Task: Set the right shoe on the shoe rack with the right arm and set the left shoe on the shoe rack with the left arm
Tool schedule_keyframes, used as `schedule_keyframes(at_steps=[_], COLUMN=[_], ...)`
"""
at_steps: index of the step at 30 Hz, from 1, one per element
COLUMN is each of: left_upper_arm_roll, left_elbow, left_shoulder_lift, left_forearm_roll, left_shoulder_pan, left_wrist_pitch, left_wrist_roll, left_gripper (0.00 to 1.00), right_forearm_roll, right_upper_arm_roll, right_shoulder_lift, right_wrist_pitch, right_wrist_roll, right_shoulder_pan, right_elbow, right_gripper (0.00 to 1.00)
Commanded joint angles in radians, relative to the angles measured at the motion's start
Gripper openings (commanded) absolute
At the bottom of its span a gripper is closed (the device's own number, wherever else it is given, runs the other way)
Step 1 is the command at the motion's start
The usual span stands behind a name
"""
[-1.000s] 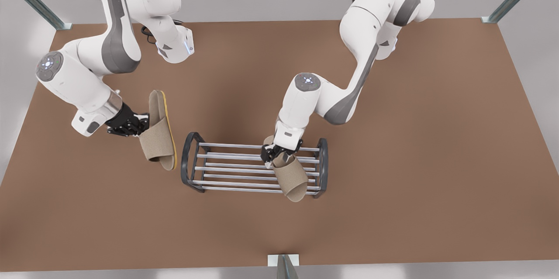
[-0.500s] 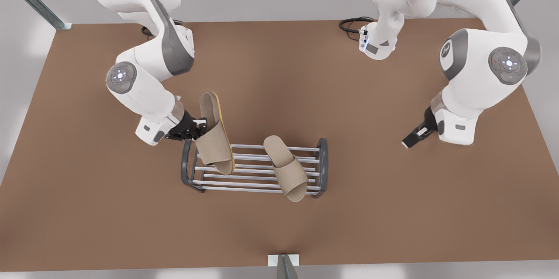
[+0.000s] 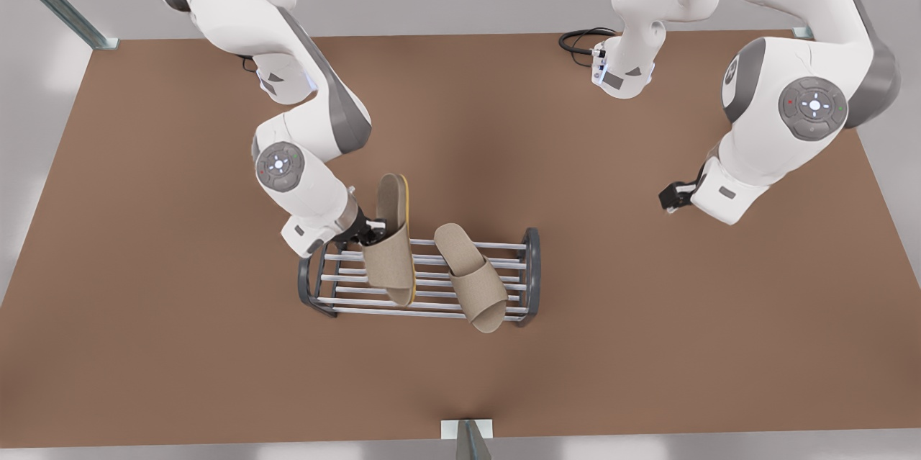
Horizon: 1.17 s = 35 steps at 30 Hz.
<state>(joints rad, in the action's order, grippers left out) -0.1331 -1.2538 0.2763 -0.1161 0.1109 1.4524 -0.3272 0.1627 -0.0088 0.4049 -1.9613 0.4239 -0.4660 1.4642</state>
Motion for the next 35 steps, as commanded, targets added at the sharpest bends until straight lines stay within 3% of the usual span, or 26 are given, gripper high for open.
schedule_keyframes(at_steps=[1,9,10,11,12,18,20,23,29,31,35], left_upper_arm_roll=[0.000,-0.006,-0.006,-0.006,-0.006,-0.006,-0.006,-0.008,-0.008,-0.008,-0.008], left_elbow=[0.000,0.000,0.000,0.000,-0.001,0.000,0.000,0.000,0.002,0.002,0.002], left_shoulder_lift=[-0.003,-0.008,-0.008,-0.008,-0.008,-0.011,-0.012,-0.014,-0.014,-0.014,-0.014], left_forearm_roll=[-0.007,-0.007,-0.007,-0.007,-0.007,-0.007,-0.007,-0.007,-0.007,-0.007,-0.008], left_shoulder_pan=[0.001,0.006,0.006,0.006,0.006,0.006,0.006,0.007,0.007,0.007,0.007], left_wrist_pitch=[-0.015,-0.017,-0.017,-0.017,-0.017,-0.018,-0.018,-0.018,-0.018,-0.018,-0.026], left_wrist_roll=[0.280,0.261,0.261,0.261,0.261,0.261,0.261,0.261,0.261,0.261,0.261], left_gripper=[1.00,1.00,1.00,1.00,1.00,1.00,1.00,1.00,1.00,1.00,1.00], right_forearm_roll=[-0.014,-0.045,-0.045,-0.045,-0.045,-0.045,-0.045,-0.045,-0.074,-0.186,-0.184], right_upper_arm_roll=[0.000,-0.016,-0.016,-0.014,-0.016,-0.019,-0.059,-0.082,-0.080,-0.082,-0.086], right_shoulder_lift=[-0.006,0.015,0.015,0.015,0.015,0.003,-0.040,-0.055,-0.256,-0.285,-0.255], right_wrist_pitch=[-0.090,-0.142,-0.140,-0.140,-0.139,-0.126,-0.108,0.045,0.308,0.470,0.460], right_wrist_roll=[0.254,0.259,0.259,0.257,0.256,0.225,0.222,0.204,-0.237,-0.510,-0.479], right_shoulder_pan=[-0.006,-0.019,-0.019,-0.019,-0.019,-0.013,0.000,0.041,0.326,0.362,0.356], right_elbow=[0.027,0.039,0.038,0.038,0.038,0.031,0.030,-0.054,-0.070,-0.050,-0.065], right_gripper=[0.21,0.21,0.34,0.82,1.00,1.00,1.00,1.00,1.00,1.00,1.00])
